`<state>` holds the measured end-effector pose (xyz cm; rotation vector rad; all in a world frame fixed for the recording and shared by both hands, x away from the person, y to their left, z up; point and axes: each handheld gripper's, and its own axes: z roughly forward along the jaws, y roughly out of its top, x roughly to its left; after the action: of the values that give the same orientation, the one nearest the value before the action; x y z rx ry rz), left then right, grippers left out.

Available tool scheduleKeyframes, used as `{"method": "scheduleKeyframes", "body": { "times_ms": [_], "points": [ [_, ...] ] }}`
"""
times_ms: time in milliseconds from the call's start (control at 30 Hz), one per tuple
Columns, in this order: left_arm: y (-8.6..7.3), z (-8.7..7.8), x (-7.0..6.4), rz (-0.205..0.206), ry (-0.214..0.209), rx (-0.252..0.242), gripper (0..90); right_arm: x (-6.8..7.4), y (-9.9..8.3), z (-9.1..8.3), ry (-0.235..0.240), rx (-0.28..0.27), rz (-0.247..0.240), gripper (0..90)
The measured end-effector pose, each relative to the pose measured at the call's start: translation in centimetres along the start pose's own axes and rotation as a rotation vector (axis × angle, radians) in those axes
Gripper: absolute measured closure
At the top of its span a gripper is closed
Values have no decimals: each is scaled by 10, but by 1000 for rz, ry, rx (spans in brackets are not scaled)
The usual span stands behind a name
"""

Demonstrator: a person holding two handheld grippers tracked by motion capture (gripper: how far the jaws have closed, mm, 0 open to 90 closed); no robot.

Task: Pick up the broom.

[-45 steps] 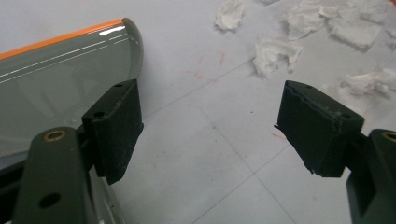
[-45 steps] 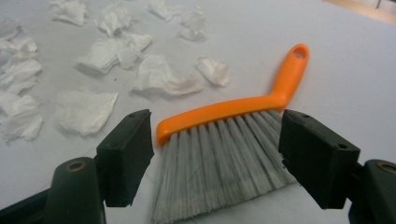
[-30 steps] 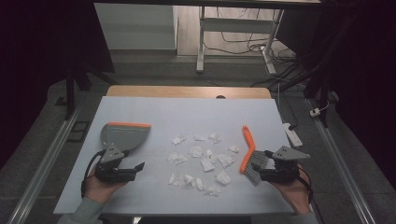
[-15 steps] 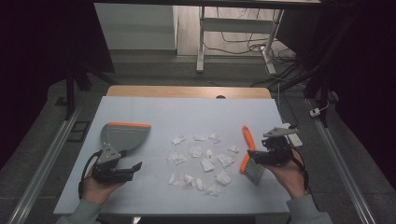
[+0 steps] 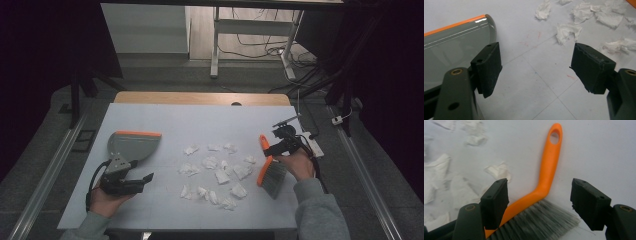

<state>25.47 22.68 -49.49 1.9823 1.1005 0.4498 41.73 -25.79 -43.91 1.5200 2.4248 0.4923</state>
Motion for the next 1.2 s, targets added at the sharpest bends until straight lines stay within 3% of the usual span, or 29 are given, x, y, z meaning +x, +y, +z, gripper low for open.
{"method": "scheduleKeyframes", "body": {
  "times_ms": [67,233,367,567,800,967,1200],
  "points": [
    [0,0,0,2,-3,-1,250,-3,3,7,10,22,23,309],
    [1,2,0,-1,-4,5,250,-5,9,20,7,75,28,326],
    [0,3,-1,2,-4,10,250,-7,11,31,-28,129,49,339],
    [-1,2,-2,6,-7,9,250,-7,10,39,-33,141,61,354],
    [-1,3,-2,7,-8,13,250,-6,10,55,-43,193,61,375],
    [-2,3,-1,5,-11,14,250,-2,11,59,-57,205,74,447],
    [-2,3,-2,8,-9,13,250,-3,10,59,-79,200,121,615]
  ]
}}
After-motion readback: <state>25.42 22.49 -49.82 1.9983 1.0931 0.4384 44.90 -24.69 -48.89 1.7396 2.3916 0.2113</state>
